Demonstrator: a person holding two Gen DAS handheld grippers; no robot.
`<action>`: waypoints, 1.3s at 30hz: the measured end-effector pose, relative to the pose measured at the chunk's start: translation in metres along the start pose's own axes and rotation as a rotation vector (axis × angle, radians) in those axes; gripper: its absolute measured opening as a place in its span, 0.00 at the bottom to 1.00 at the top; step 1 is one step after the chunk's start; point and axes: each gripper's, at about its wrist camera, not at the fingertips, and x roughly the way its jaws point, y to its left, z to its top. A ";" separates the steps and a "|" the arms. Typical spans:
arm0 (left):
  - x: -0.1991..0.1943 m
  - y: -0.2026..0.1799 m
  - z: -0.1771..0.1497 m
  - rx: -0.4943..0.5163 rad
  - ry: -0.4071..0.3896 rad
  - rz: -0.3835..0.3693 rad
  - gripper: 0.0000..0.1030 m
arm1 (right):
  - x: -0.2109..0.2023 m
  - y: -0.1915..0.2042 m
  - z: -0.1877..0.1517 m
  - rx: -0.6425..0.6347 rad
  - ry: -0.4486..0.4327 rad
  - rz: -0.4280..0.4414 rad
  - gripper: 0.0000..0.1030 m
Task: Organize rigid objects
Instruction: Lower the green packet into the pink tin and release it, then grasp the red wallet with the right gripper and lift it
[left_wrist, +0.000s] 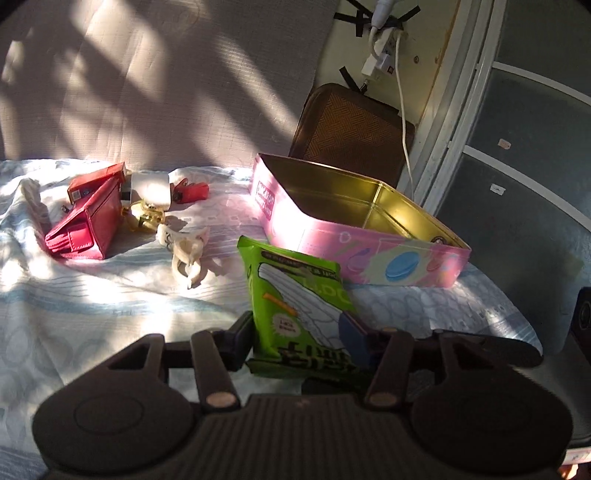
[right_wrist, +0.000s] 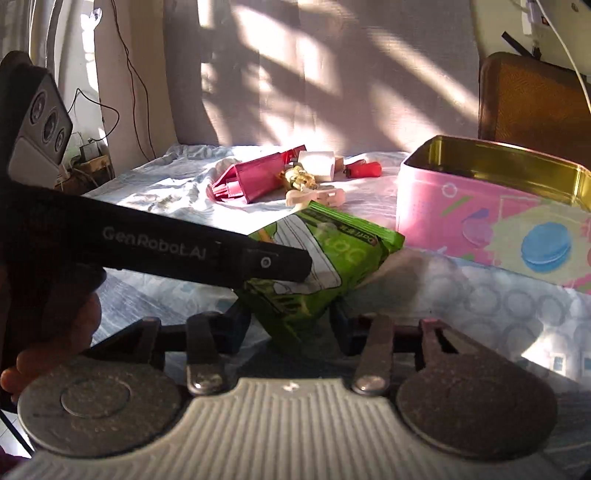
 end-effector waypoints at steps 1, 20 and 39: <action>-0.002 -0.005 0.008 0.010 -0.024 -0.007 0.49 | -0.007 -0.004 0.006 0.004 -0.034 -0.002 0.48; 0.207 -0.101 0.098 0.116 0.052 -0.038 0.62 | 0.019 -0.190 0.054 0.193 -0.084 -0.504 0.54; 0.014 0.051 0.018 0.028 -0.129 0.450 0.66 | 0.001 -0.075 0.058 0.046 -0.196 -0.217 0.56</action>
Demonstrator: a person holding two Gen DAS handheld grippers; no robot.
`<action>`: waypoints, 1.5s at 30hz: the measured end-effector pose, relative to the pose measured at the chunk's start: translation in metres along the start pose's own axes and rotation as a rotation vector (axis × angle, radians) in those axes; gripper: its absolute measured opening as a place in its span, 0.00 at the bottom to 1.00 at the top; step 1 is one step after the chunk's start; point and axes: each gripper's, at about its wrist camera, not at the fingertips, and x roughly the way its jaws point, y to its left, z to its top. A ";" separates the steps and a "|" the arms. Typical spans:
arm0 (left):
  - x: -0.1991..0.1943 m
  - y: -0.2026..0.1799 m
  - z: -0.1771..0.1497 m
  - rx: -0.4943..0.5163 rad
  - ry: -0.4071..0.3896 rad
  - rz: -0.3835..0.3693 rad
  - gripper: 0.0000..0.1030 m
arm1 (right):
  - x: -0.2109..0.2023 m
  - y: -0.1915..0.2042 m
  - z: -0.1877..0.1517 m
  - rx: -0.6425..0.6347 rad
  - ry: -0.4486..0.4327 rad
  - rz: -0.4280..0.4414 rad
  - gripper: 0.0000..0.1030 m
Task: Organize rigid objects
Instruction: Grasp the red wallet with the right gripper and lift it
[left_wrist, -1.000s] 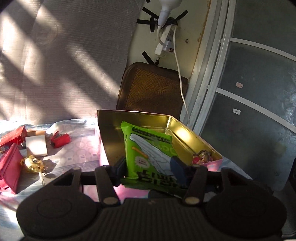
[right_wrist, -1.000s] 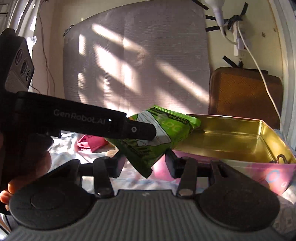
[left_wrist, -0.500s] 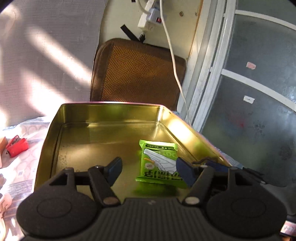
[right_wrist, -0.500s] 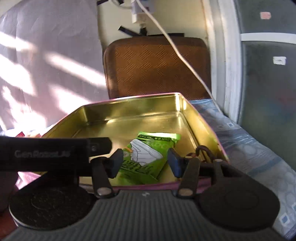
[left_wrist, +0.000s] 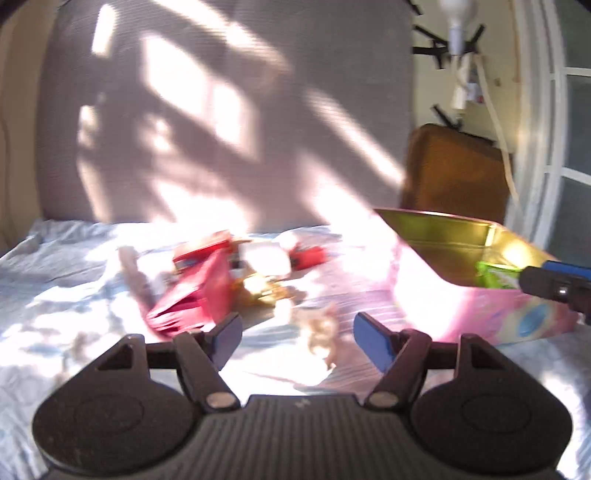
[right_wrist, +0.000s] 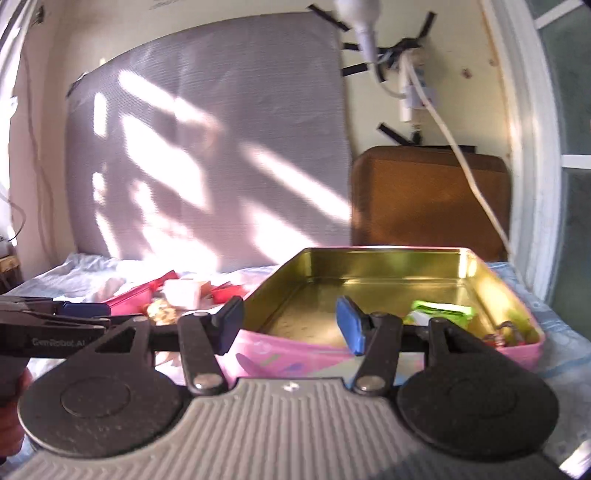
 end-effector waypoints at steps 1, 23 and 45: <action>0.002 0.015 -0.003 -0.008 0.008 0.058 0.66 | 0.008 0.012 -0.001 -0.007 0.029 0.033 0.56; -0.004 0.144 -0.019 -0.422 -0.064 0.215 0.75 | 0.152 0.181 0.000 -0.206 0.306 0.223 0.07; -0.015 -0.051 -0.016 -0.055 0.162 -0.558 0.65 | -0.082 -0.049 -0.048 0.093 0.136 0.031 0.39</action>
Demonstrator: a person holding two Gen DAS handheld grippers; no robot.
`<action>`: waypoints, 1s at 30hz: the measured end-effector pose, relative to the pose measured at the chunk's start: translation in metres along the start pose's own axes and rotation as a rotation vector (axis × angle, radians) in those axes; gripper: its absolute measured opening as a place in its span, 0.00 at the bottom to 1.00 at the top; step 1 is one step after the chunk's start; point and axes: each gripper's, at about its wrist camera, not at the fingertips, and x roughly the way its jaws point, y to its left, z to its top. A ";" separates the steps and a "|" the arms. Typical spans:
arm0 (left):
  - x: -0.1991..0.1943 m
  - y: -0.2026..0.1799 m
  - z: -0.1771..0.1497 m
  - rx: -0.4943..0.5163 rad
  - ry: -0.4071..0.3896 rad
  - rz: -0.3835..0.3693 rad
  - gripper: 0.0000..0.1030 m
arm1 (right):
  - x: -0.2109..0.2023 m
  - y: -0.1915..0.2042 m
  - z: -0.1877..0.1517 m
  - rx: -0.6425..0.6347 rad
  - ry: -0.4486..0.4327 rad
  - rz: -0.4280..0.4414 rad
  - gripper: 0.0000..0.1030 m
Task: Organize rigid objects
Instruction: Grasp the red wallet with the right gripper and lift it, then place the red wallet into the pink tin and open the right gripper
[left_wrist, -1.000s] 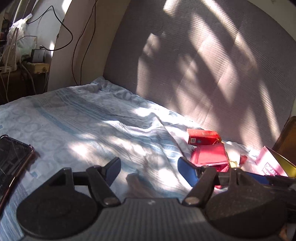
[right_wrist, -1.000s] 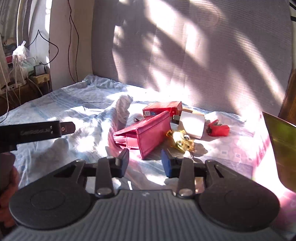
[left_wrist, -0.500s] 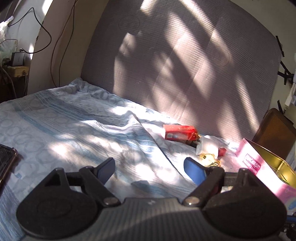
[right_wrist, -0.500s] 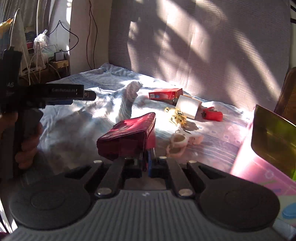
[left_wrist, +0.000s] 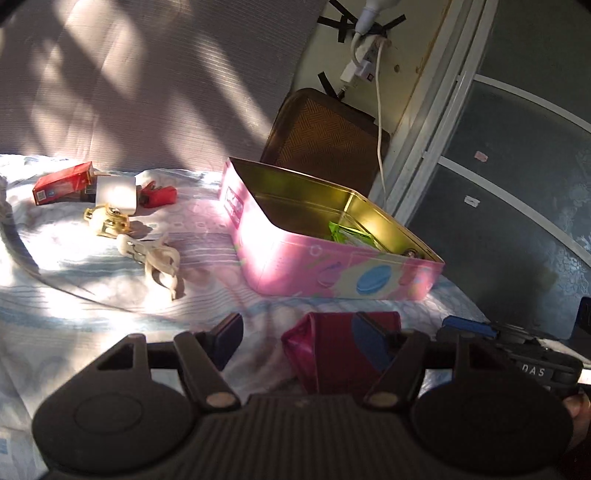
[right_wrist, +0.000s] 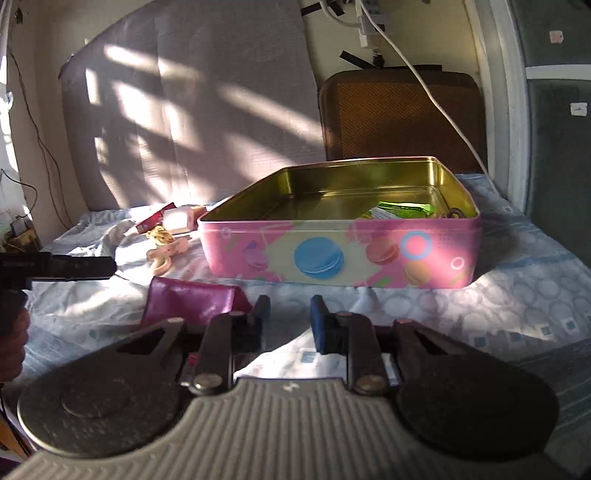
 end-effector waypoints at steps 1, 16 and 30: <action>0.006 -0.004 -0.002 0.004 0.020 0.006 0.65 | 0.004 0.010 -0.004 -0.026 -0.002 0.029 0.45; 0.028 -0.039 0.041 0.143 -0.032 0.004 0.42 | 0.035 0.029 0.017 -0.098 -0.070 0.089 0.33; 0.146 -0.037 0.089 0.121 0.022 0.102 0.42 | 0.115 -0.018 0.062 -0.006 -0.076 -0.133 0.36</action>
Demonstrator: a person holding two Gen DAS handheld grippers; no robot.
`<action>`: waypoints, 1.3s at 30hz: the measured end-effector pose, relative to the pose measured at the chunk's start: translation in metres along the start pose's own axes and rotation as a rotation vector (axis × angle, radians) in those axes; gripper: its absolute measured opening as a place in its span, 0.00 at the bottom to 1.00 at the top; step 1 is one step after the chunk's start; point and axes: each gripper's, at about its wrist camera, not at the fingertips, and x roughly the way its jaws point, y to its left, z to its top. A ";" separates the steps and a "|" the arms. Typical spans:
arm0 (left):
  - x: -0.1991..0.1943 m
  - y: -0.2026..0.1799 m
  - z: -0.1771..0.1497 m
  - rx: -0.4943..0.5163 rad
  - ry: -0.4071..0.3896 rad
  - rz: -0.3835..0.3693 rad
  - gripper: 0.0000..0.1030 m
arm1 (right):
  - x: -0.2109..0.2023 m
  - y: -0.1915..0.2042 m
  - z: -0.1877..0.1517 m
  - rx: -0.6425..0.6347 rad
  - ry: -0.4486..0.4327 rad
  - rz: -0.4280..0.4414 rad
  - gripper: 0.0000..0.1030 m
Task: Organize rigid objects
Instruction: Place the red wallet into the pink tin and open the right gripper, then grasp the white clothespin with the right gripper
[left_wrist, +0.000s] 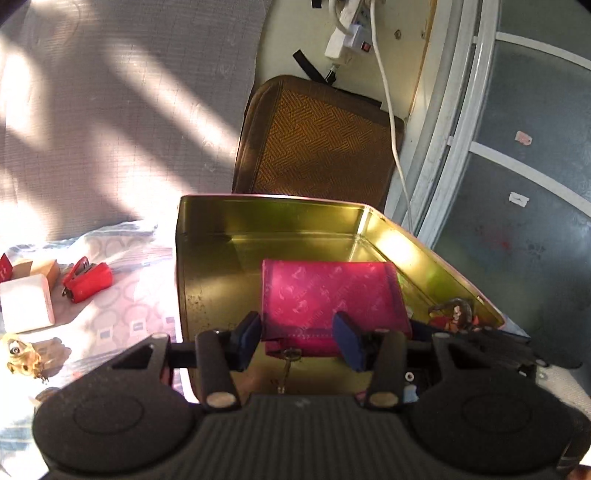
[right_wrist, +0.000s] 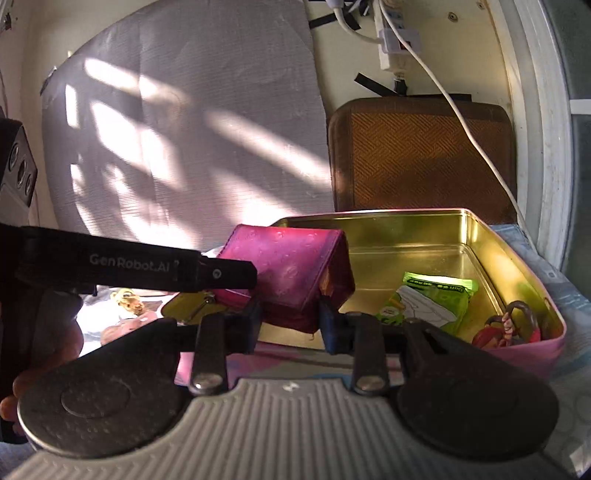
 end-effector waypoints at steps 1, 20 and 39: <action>0.004 -0.001 -0.003 0.004 0.009 0.013 0.42 | 0.004 0.001 -0.003 -0.013 -0.001 -0.070 0.37; -0.120 0.075 -0.092 -0.046 -0.065 0.243 0.46 | -0.058 0.052 -0.047 -0.001 -0.065 0.021 0.43; -0.138 0.161 -0.102 -0.344 -0.115 0.399 0.46 | 0.080 0.175 -0.024 -0.255 0.280 0.224 0.40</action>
